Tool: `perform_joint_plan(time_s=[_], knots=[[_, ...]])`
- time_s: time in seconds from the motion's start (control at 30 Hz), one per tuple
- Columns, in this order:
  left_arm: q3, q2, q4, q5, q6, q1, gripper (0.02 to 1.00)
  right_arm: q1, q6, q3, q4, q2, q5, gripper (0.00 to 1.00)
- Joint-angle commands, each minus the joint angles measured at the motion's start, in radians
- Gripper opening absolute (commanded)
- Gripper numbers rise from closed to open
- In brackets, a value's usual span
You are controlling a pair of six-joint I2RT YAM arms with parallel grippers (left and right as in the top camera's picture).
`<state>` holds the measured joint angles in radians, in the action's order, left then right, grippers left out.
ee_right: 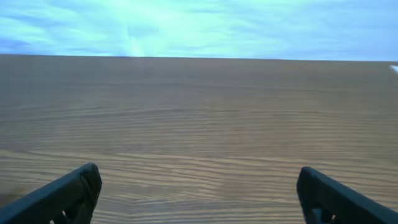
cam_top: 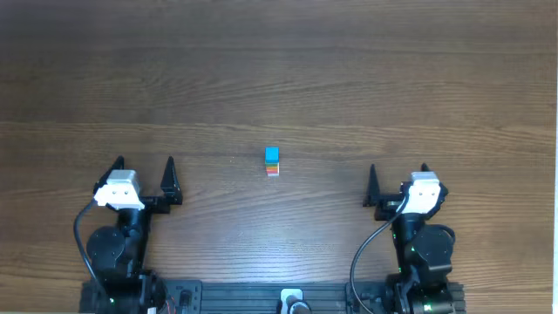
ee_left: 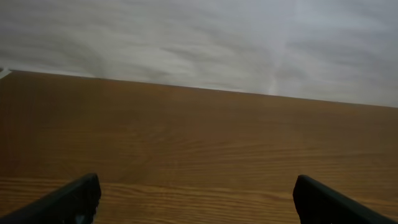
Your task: Stack Cubes
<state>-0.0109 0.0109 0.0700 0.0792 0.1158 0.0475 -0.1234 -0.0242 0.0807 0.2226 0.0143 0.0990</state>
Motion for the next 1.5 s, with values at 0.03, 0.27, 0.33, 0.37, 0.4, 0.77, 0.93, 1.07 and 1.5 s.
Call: perform_joint_plan(time_s=[0.03, 0.27, 0.33, 0.37, 0.4, 0.77, 0.93, 1.07, 1.5], knots=[[0.005, -0.005, 0.002, 0.006, -0.014, 0.005, 0.998, 0.130, 0.063, -0.018, -0.012, -0.009, -0.113, 0.993], [0.005, -0.005, 0.002, 0.006, -0.014, 0.005, 1.000, 0.136, 0.063, -0.025, -0.034, -0.009, -0.120, 0.993], [0.005, -0.005, 0.002, 0.006, -0.014, 0.005, 1.000, 0.136, 0.063, -0.025, -0.033, -0.009, -0.121, 0.993], [0.005, -0.005, 0.002, 0.006, -0.014, 0.005, 1.000, 0.136, 0.063, -0.025, -0.033, -0.009, -0.121, 0.991], [0.005, -0.005, 0.002, 0.006, -0.014, 0.005, 1.000, 0.136, 0.063, -0.025, -0.032, -0.009, -0.121, 0.993], [0.005, -0.005, 0.002, 0.006, -0.014, 0.005, 1.000, 0.136, 0.063, -0.025, -0.032, -0.009, -0.121, 0.991], [0.005, -0.005, 0.002, 0.006, -0.014, 0.005, 0.998, 0.136, 0.063, -0.025, -0.032, -0.009, -0.121, 0.991], [0.005, -0.005, 0.002, 0.006, -0.014, 0.005, 1.000, 0.136, 0.063, -0.025, -0.032, -0.009, -0.121, 0.991], [0.005, -0.005, 0.002, 0.006, -0.014, 0.005, 1.000, 0.136, 0.063, -0.025, -0.032, -0.009, -0.121, 0.991]])
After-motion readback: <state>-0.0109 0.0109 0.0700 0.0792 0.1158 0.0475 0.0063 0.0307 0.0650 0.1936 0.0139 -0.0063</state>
